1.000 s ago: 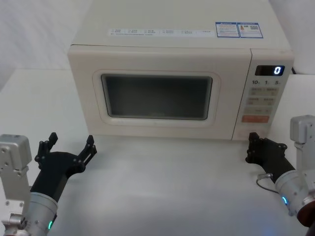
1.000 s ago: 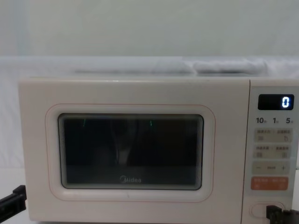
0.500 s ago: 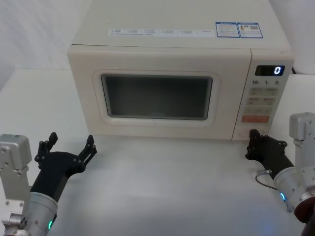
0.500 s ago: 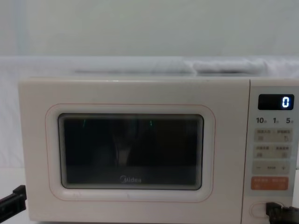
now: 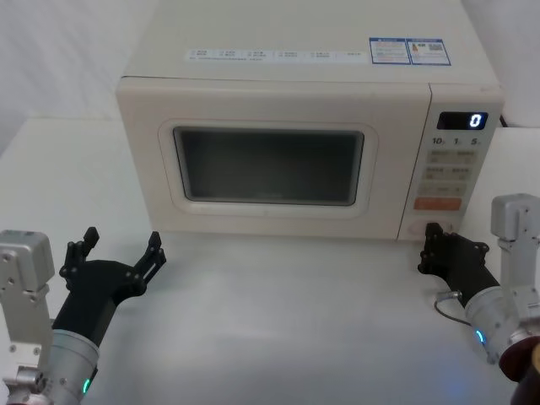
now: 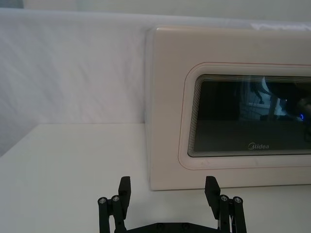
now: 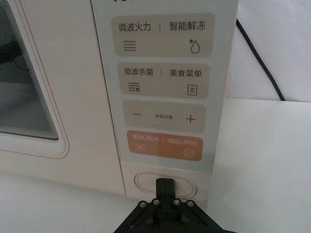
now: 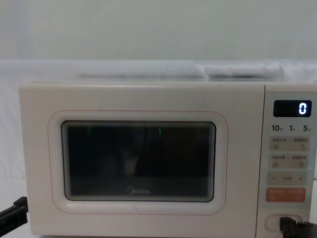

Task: Press the button to open the microwave door with one hand; close the microwave door with the other hand.

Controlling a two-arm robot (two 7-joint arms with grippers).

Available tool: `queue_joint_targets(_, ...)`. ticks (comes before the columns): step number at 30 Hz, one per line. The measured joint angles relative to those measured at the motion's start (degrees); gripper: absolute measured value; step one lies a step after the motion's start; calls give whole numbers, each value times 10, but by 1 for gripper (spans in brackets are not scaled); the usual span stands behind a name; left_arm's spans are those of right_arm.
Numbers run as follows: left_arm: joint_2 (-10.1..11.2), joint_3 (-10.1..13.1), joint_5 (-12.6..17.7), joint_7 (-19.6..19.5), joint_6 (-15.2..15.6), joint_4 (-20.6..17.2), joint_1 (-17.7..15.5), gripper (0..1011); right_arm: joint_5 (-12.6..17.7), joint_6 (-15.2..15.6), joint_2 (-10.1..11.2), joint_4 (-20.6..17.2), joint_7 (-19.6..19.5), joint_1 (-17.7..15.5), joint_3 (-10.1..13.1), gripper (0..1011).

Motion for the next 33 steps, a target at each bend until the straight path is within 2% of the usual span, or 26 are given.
queue_joint_targets(21, 0, 0, 0, 0, 0, 0, 0, 1001, -19, 2, -12, 15, -8, 15, -2, 0)
queue_joint_targets(33, 0, 0, 0, 0, 0, 0, 0, 1001, -32, -2, -23, 37, -14, 31, -7, 0)
